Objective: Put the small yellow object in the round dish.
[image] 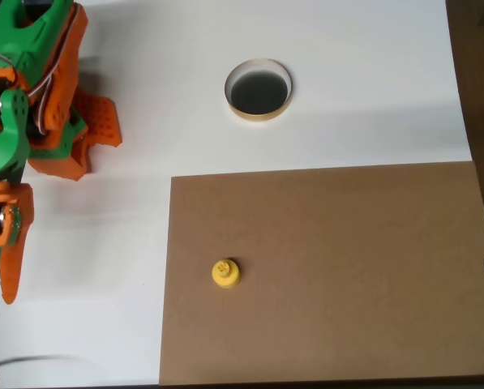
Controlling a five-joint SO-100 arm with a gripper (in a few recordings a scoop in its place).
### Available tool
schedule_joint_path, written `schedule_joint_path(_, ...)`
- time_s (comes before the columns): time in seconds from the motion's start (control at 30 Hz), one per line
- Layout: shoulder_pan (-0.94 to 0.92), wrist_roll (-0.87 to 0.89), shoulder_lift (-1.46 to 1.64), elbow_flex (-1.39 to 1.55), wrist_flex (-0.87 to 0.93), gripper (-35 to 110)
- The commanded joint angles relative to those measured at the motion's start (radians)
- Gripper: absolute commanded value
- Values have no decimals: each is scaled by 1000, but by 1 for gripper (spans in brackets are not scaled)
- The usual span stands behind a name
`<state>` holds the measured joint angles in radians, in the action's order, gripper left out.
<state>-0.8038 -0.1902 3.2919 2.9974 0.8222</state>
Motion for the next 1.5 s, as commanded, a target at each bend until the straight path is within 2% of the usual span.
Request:
schedule_joint_path(0.0, 32, -18, 34, -107, 28, 18)
schedule_joint_path(0.17, 66, -21, -14, -161, 40, 19)
schedule_joint_path(0.47, 95, 14, -313, -342, -9, 20)
schedule_joint_path(0.93, 190, 18, -655, -581, 57, 22)
schedule_joint_path(1.23, 342, -21, -752, -664, 132, 21)
schedule_joint_path(1.47, 411, -26, -945, -775, 179, 21)
